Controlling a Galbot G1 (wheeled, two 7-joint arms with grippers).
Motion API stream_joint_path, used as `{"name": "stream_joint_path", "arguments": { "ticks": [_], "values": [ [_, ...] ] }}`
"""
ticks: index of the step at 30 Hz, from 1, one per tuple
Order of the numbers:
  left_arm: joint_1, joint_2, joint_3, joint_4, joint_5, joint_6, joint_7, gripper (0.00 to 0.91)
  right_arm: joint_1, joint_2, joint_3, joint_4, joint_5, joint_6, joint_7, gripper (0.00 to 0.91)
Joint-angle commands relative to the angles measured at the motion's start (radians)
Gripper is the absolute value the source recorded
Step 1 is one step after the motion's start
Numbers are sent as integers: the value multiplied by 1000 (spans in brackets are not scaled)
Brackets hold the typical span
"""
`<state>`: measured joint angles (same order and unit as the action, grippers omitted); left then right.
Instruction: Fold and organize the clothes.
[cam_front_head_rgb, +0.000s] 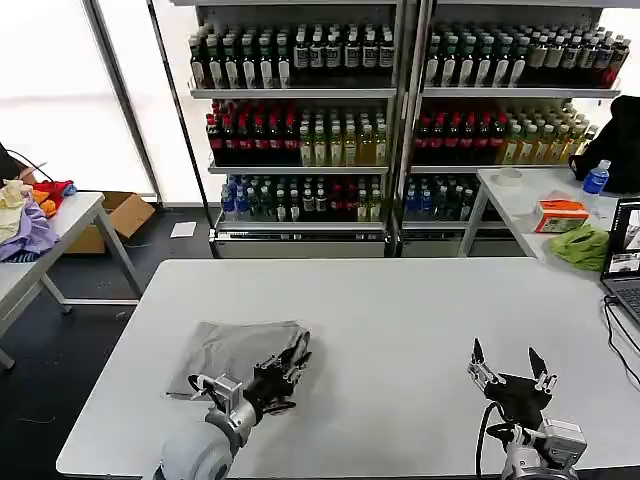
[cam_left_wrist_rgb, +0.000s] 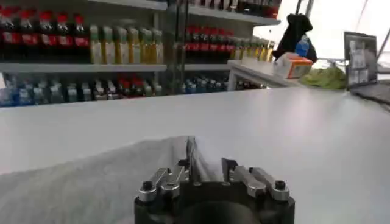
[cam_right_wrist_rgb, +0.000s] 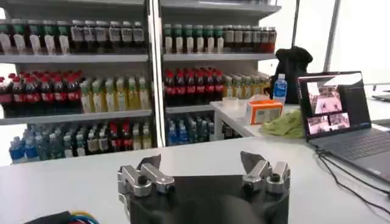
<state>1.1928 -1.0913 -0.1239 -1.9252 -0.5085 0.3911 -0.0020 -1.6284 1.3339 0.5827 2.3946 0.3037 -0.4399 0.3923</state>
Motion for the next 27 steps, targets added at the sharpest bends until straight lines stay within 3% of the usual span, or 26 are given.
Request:
{"name": "stream_joint_path", "arguments": {
  "ticks": [1, 5, 7, 13, 27],
  "values": [
    [10, -10, -55, -150, -363, -74, 4, 907, 13, -7, -9, -10, -2, 0, -2, 907],
    [9, 55, -209, -192, -353, -74, -57, 907, 38, -22, -19, -16, 5, -6, -3, 907],
    [33, 119, -312, -129, -301, -75, -82, 907, 52, -33, -25, -20, 13, -7, -6, 907],
    [170, 213, -511, -1, -236, -91, -28, 907, 76, -46, -41, -41, 27, -7, -8, 907],
    [233, 166, -508, 63, -172, -65, 20, 907, 79, -67, -38, -47, 52, -4, -10, 907]
  ]
}}
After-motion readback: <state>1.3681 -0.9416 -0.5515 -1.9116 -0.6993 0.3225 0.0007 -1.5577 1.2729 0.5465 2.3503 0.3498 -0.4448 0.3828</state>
